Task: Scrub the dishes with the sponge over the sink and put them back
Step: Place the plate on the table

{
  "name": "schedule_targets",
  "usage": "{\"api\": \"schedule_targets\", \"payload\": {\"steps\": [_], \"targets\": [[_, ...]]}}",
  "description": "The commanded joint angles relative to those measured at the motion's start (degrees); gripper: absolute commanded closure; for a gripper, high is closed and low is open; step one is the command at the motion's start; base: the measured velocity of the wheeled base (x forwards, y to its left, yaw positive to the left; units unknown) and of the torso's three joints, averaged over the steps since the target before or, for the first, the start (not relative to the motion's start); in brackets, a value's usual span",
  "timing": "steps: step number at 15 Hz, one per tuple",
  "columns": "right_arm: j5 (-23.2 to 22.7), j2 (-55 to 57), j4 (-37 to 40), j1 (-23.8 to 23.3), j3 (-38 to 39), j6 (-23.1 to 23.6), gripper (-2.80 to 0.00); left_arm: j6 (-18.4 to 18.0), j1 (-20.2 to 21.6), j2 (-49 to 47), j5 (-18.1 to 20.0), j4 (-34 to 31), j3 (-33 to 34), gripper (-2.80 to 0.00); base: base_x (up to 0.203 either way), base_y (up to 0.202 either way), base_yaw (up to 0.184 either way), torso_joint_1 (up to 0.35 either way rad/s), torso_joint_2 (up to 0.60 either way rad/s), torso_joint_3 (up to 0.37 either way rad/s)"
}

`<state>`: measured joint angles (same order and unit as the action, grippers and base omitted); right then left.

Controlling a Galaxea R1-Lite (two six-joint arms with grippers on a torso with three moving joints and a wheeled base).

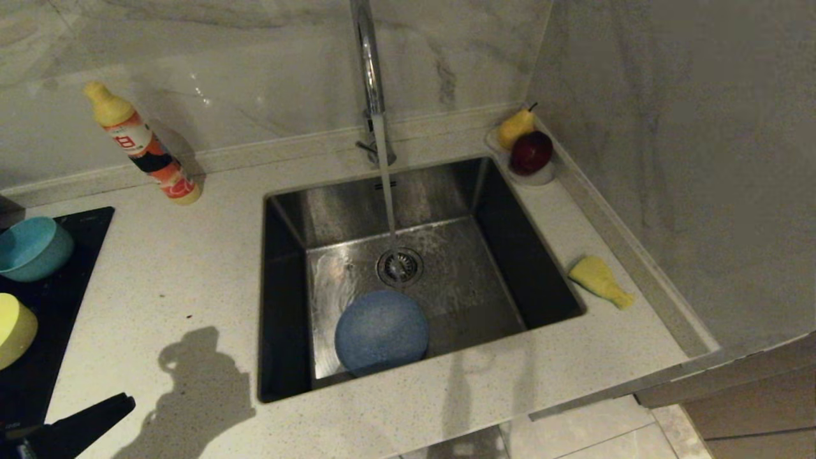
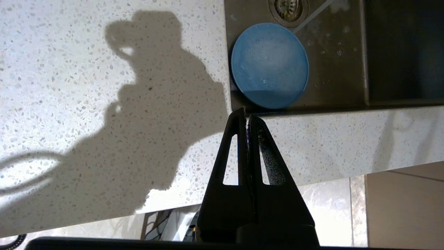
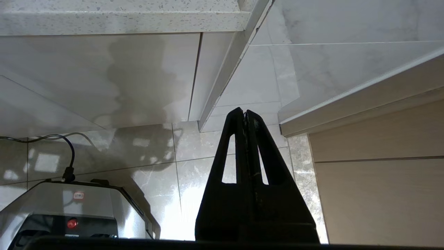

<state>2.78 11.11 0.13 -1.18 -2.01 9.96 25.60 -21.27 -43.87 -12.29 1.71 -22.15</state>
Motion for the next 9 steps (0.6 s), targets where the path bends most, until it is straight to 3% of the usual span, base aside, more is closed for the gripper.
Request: {"api": "schedule_targets", "payload": {"steps": [1, 6, 9], "targets": [[0.0, 0.1, 0.0, 0.0, 0.0, -0.1, 0.0, 0.2, 0.0, -0.1, -0.1, 0.0, -0.3, 0.0, 0.0, 0.0, 0.0, 0.0, 0.0, 0.0], [-1.1, -10.7, -0.7, 0.8, 0.4, 0.1, 0.0, 0.2, 0.0, 0.0, -0.1, 0.1, -0.4, 0.0, 0.0, 0.0, 0.0, 0.0, 0.0, 0.0], [-5.5, -11.2, -1.6, 1.0, 2.0, -0.8, 0.0, 0.2, 0.0, -0.5, -0.1, 0.1, -1.6, 0.0, 0.0, 0.0, 0.0, 0.0, 0.0, 0.0]]}}
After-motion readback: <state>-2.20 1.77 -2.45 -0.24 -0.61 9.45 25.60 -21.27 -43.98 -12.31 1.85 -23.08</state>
